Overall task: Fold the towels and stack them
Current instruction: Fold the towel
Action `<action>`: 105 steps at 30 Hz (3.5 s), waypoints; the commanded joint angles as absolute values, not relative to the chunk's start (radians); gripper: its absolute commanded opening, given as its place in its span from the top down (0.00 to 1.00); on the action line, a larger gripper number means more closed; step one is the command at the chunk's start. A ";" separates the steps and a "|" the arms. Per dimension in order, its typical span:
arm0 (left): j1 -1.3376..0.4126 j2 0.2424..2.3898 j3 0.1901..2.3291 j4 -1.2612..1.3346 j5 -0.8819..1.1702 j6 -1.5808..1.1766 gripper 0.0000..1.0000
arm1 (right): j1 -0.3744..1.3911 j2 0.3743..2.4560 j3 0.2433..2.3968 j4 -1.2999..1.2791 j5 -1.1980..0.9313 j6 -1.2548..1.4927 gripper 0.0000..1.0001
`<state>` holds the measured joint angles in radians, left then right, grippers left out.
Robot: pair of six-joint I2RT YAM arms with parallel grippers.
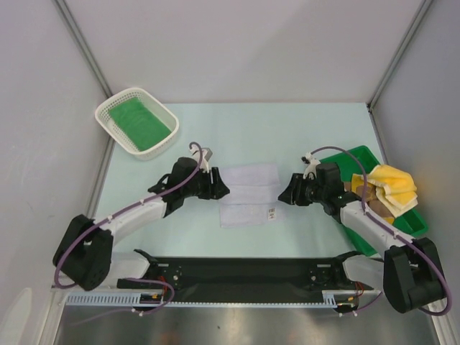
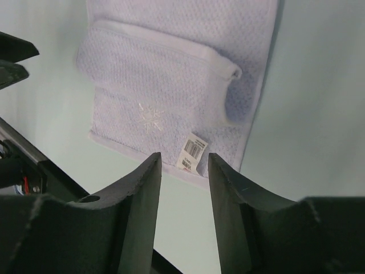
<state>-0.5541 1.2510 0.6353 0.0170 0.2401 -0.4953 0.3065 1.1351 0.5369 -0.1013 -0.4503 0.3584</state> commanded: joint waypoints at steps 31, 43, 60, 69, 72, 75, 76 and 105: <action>-0.572 1.356 0.694 -0.025 0.451 -0.440 0.46 | 0.293 1.304 0.629 -0.091 -0.558 0.282 0.49; -0.589 1.210 0.659 -0.124 0.227 -0.492 0.37 | 0.299 1.113 0.626 -0.144 -0.410 0.338 0.48; -0.549 1.614 0.969 -0.232 0.175 -0.417 0.40 | 0.278 1.575 0.910 -0.127 -0.535 0.221 0.40; -0.549 1.674 1.006 -0.244 0.192 -0.399 0.40 | 0.293 1.644 0.913 -0.083 -0.637 0.213 0.41; -0.549 1.664 0.997 -0.230 0.230 -0.402 0.41 | 0.299 1.652 0.907 -0.084 -0.646 0.207 0.42; -0.549 1.623 0.960 -0.175 0.313 -0.405 0.42 | 0.299 1.635 0.893 -0.090 -0.658 0.201 0.45; -0.551 1.606 0.939 -0.164 0.324 -0.411 0.42 | 0.299 1.626 0.881 -0.091 -0.661 0.201 0.45; -0.532 1.503 0.888 -0.166 0.256 -0.474 0.40 | 0.351 1.402 0.632 -0.061 -0.531 0.224 0.50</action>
